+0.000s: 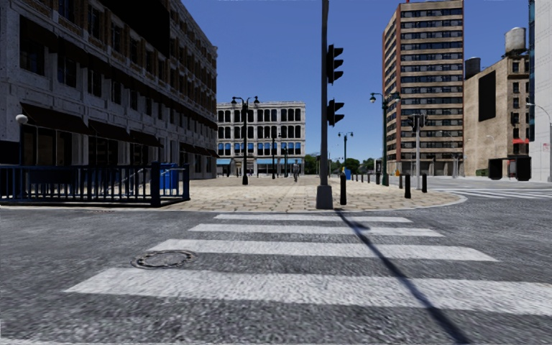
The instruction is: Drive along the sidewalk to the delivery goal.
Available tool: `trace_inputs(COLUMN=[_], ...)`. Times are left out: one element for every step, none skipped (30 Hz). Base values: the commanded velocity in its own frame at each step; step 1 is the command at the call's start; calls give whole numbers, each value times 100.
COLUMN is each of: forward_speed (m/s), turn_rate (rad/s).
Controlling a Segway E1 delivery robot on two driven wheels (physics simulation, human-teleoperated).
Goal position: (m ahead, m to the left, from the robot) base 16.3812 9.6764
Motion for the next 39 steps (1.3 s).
trace_inputs(forward_speed=[200, 200, 200, 200, 200, 200, 200, 200, 200, 200, 200, 200, 200, 200, 200, 200, 200, 200, 200, 200, 200, 200, 200, 200, 200, 200, 200, 200, 200, 200, 200, 200, 200, 200, 200, 200, 200, 200, 200], turn_rate=[0, 0, 0, 0, 0, 0, 0, 0, 0, 0, 0, 0, 0, 0, 0, 0, 0, 0, 0, 0, 0, 0, 0, 0, 0, 0, 0, 0, 0, 0, 0, 0, 1, 9, 19, 19, 24, 26, 25])
